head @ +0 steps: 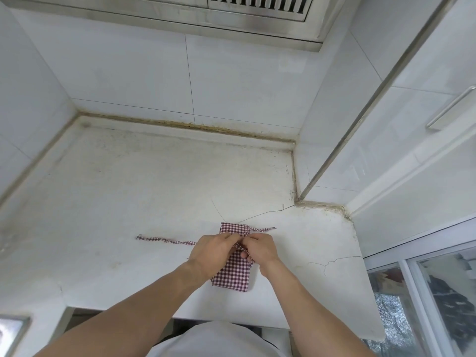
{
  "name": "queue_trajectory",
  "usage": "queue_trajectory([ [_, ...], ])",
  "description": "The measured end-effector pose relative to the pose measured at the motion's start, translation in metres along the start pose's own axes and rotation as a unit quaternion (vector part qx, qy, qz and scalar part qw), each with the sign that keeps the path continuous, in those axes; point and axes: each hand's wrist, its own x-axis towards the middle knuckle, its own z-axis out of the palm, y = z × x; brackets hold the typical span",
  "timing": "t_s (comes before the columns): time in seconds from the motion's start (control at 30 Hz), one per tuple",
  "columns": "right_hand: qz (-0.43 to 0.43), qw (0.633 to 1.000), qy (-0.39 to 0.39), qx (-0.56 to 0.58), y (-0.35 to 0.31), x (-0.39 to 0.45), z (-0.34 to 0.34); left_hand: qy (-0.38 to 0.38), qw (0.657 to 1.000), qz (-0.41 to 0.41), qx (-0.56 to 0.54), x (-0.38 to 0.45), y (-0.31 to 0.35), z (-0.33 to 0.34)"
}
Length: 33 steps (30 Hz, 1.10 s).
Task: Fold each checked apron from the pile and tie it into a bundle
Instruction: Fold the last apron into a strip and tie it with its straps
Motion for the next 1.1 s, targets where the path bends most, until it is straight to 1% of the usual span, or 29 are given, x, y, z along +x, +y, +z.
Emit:
queue_trajectory([
  [0.07,0.005,1.000,-0.006,0.007,0.001,0.000,0.001,-0.001,1.000,0.014,-0.009,-0.001,-0.002,-0.001],
  [0.1,0.007,1.000,-0.007,0.009,0.001,-0.001,0.001,-0.012,1.000,0.014,-0.022,-0.001,-0.002,-0.002],
  [0.13,0.010,1.000,-0.005,0.011,0.001,-0.002,0.002,-0.040,0.999,0.004,-0.036,-0.001,-0.003,-0.004],
  [0.23,0.014,1.000,0.006,0.025,0.003,-0.003,0.005,-0.083,0.988,-0.055,-0.122,0.002,-0.006,-0.010],
  [0.3,0.006,0.997,0.017,0.069,0.002,-0.005,0.005,-0.125,0.968,-0.096,-0.196,0.005,-0.006,-0.012],
  [0.37,-0.022,0.995,0.010,0.096,0.001,-0.008,0.002,-0.173,0.933,-0.155,-0.275,0.009,-0.004,-0.015],
  [0.4,-0.050,0.996,-0.006,0.075,0.001,-0.011,-0.001,-0.190,0.907,-0.199,-0.319,0.011,-0.005,-0.017],
  [0.47,-0.116,0.992,-0.048,-0.027,0.004,-0.015,-0.007,-0.213,0.847,-0.289,-0.393,0.017,-0.005,-0.020],
  [0.5,-0.145,0.984,-0.062,-0.086,0.007,-0.017,-0.009,-0.225,0.821,-0.322,-0.414,0.018,-0.005,-0.023],
  [0.57,-0.199,0.963,-0.064,-0.170,0.015,-0.018,-0.011,-0.241,0.790,-0.351,-0.442,0.020,-0.006,-0.025],
  [0.6,-0.222,0.954,-0.056,-0.193,0.018,-0.017,-0.011,-0.245,0.782,-0.354,-0.450,0.020,-0.006,-0.025],
  [0.63,-0.236,0.947,-0.048,-0.211,0.020,-0.016,-0.011,-0.248,0.780,-0.355,-0.451,0.021,-0.005,-0.025],
  [0.7,-0.245,0.937,-0.046,-0.246,0.021,-0.015,-0.009,-0.247,0.794,-0.351,-0.431,0.021,-0.002,-0.027],
  [0.77,-0.229,0.933,-0.064,-0.269,0.018,-0.017,-0.007,-0.246,0.819,-0.332,-0.399,0.020,0.000,-0.027],
  [0.87,-0.192,0.924,-0.096,-0.318,0.012,-0.018,-0.008,-0.231,0.838,-0.304,-0.390,0.017,-0.002,-0.021],
  [0.93,-0.196,0.914,-0.101,-0.340,0.011,-0.019,-0.008,-0.208,0.854,-0.294,-0.375,0.015,-0.004,-0.014],
  [0.97,-0.210,0.913,-0.090,-0.339,0.011,-0.018,-0.008,-0.197,0.865,-0.292,-0.358,0.014,-0.006,-0.011],
  [1.03,-0.249,0.919,-0.038,-0.305,0.012,-0.017,-0.012,-0.182,0.883,-0.290,-0.322,0.013,-0.010,-0.006],
  [1.1,-0.250,0.939,-0.012,-0.236,0.008,-0.018,-0.017,-0.166,0.891,-0.281,-0.314,0.009,-0.014,-0.003],
])
